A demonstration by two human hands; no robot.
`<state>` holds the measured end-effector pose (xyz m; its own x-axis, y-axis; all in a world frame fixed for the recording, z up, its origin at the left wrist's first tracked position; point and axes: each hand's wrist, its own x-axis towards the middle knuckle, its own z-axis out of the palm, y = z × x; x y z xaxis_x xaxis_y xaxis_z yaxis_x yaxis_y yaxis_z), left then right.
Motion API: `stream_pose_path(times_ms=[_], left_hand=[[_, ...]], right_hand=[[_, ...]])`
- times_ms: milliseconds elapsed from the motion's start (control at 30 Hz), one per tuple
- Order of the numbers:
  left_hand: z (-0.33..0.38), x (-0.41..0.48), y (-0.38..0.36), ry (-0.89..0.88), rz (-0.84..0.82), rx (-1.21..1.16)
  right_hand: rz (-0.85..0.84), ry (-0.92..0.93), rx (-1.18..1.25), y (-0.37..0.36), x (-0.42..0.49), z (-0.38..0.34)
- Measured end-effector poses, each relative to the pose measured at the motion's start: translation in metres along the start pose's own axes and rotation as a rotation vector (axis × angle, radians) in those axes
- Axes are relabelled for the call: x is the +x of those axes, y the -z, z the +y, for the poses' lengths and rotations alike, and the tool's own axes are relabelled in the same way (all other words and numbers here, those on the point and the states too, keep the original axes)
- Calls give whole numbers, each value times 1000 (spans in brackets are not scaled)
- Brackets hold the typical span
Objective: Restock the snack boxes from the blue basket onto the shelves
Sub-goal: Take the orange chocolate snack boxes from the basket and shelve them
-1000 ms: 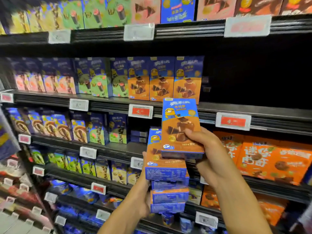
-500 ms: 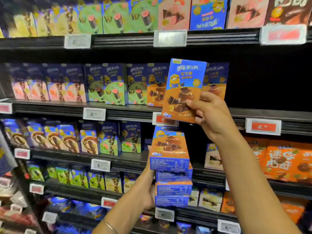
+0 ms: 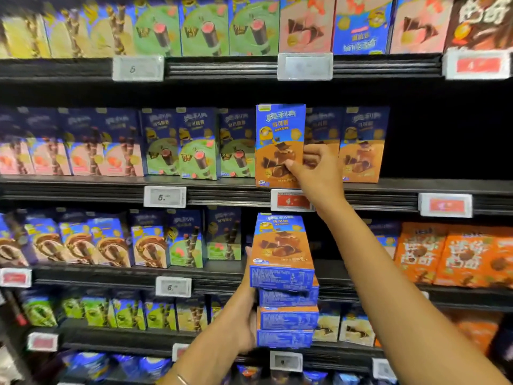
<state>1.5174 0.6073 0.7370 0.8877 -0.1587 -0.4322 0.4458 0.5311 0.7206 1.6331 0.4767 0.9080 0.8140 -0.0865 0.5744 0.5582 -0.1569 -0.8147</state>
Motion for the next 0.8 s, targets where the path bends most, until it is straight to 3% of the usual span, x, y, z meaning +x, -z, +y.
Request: stream_pose_path(times_ms=[133,367,667,800], left_hand=[[1,0,8,15,-11,-12],[-1,-2,16,42,-20,-5],[1,-8,16,43,-43,2],[0,-8,18,32,-32,-1]], right_hand=[[65,69,-246,-6,3,3],[106,98,-431,-14,8,1],[125,96,-499,-17,3,-1],[158,134,-411,-6,-19,-7]])
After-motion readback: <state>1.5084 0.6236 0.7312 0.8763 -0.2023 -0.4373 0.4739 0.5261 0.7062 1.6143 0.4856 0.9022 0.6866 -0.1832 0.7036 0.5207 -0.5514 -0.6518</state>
